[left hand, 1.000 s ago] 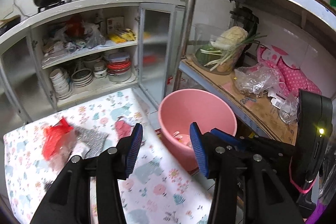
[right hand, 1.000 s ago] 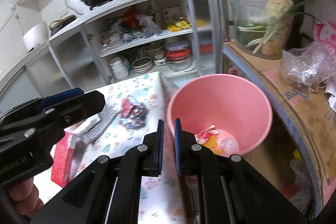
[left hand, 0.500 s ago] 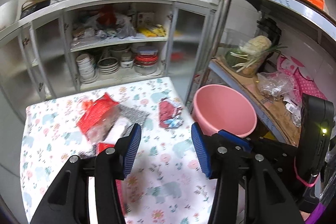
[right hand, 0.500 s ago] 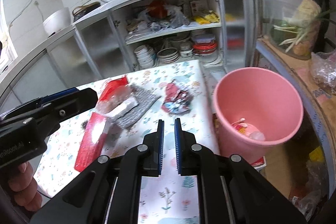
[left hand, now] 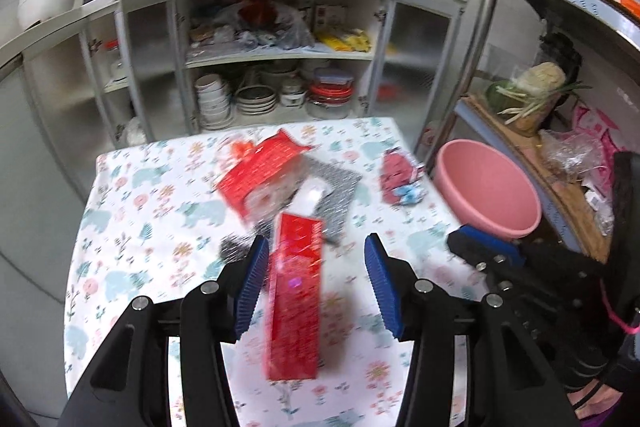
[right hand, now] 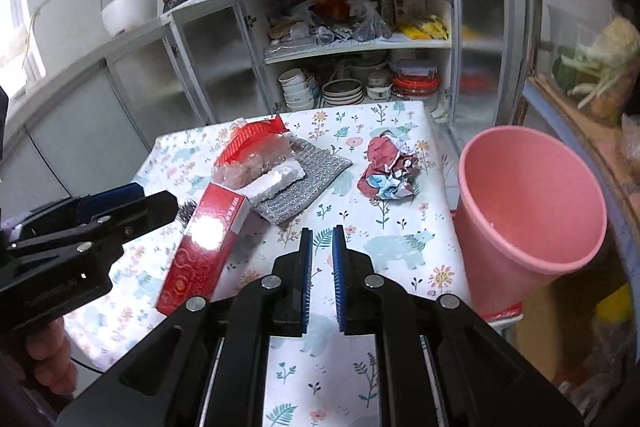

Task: Collect trash
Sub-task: 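Move both open grippers back over the table, then grasp the red box with the left gripper while the right grasps the steel wool scrubber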

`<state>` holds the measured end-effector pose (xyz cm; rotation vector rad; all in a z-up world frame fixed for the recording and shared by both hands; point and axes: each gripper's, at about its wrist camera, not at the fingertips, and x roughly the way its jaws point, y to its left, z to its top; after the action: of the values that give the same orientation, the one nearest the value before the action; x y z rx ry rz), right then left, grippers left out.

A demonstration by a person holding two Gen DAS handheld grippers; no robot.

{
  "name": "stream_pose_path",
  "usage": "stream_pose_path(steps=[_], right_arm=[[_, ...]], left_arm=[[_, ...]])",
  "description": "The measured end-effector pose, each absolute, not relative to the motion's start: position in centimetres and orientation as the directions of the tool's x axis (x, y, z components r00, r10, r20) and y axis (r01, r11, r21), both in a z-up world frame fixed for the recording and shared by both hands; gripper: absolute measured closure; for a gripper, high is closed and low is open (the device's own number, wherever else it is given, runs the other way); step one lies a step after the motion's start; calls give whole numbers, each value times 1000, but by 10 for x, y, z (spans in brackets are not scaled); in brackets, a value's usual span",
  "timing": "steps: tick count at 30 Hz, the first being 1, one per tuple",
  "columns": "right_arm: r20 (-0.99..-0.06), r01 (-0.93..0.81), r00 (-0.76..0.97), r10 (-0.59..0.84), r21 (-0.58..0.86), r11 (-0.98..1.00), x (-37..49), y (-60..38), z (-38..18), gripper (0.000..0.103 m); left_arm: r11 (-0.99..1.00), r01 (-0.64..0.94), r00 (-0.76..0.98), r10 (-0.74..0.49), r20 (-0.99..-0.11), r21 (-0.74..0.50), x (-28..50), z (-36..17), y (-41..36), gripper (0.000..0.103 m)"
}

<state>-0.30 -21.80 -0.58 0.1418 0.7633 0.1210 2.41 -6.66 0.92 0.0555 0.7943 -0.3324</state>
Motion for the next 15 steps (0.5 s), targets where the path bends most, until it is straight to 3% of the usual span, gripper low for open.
stream_pose_path(steps=[6, 9, 15], right_arm=[[-664, -141, 708, 243, 203, 969, -2, -202, -11, 92], [-678, -158, 684, 268, 221, 962, -1, -194, -13, 78], [-698, -177, 648, 304, 250, 952, -1, -190, -21, 66]], left_arm=[[960, 276, 651, -228, -724, -55, 23, -5, -52, 54], [963, 267, 645, -215, -733, -47, 21, -12, -50, 54], [967, 252, 626, -190, -756, -34, 21, -26, -48, 54]])
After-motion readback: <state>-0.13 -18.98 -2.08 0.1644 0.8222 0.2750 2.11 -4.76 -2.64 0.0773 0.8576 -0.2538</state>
